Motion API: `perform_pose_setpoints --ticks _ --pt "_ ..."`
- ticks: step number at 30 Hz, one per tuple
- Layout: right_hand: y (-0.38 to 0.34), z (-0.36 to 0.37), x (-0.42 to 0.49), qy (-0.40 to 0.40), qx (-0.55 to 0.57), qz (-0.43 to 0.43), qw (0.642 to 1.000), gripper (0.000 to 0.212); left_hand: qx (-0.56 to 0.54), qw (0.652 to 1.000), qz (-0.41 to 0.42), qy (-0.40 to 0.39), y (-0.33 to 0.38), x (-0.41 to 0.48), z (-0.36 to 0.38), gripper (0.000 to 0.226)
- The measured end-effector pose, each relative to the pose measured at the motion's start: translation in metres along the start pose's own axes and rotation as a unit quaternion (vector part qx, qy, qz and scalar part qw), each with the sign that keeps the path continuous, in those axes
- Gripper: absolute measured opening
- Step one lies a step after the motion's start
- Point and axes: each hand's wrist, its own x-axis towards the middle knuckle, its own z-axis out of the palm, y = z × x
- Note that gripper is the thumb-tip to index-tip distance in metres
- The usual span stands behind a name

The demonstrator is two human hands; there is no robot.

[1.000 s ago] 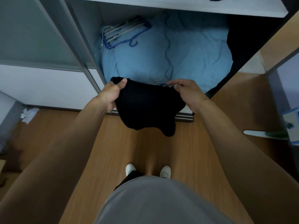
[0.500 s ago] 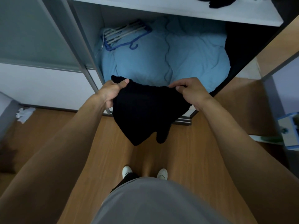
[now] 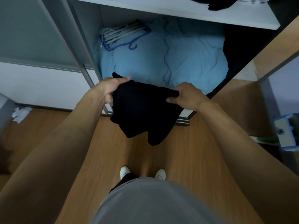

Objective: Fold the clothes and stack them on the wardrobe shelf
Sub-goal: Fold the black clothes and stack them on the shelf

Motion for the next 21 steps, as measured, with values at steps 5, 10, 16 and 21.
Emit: perform_pose_setpoints --ticks 5,10,16,21 --pt "0.006 0.001 -0.003 -0.004 0.212 -0.042 0.976 0.040 -0.001 0.996 0.061 -0.066 0.002 0.004 -0.012 0.095" --pt "0.009 -0.002 -0.004 0.014 0.357 -0.014 0.934 0.009 0.344 0.925 0.092 -0.136 0.005 -0.002 -0.006 0.074" --pt "0.005 -0.002 -0.002 0.042 0.363 -0.034 0.930 0.041 0.443 0.878 0.170 0.058 -0.005 0.006 0.012 0.023" --pt "0.005 -0.008 -0.002 0.066 0.414 -0.051 0.907 0.051 0.274 0.911 0.271 0.146 -0.008 0.011 0.008 0.020"
